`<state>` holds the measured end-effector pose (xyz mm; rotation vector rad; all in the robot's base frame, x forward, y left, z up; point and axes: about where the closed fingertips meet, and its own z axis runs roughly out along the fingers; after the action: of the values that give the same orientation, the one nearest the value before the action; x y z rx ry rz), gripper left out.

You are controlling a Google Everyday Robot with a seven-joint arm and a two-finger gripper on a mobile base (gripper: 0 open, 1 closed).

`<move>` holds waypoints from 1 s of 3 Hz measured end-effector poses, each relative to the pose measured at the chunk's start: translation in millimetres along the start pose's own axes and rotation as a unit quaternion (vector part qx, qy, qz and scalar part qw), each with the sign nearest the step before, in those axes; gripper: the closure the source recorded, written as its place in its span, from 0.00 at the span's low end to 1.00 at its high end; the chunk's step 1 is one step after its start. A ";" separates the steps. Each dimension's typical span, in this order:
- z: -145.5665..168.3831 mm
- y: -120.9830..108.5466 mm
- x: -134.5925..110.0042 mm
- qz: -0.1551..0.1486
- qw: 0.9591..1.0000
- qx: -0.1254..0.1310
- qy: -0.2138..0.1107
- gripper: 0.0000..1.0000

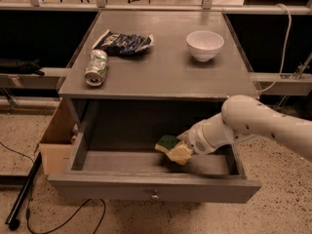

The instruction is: Place sponge into top drawer

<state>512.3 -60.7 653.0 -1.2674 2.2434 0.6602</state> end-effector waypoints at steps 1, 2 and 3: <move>28.2 -7.0 -8.1 -0.012 1.000 -0.025 0.006 1.00; 30.5 -7.5 -8.9 -0.012 1.000 -0.027 0.007 0.96; 30.6 -7.4 -8.9 -0.012 1.000 -0.027 0.007 0.73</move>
Offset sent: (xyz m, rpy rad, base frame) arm 0.0296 0.0304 -0.0333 0.0079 0.0477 0.0830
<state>528.0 -39.5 633.6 -1.3267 2.2311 0.7094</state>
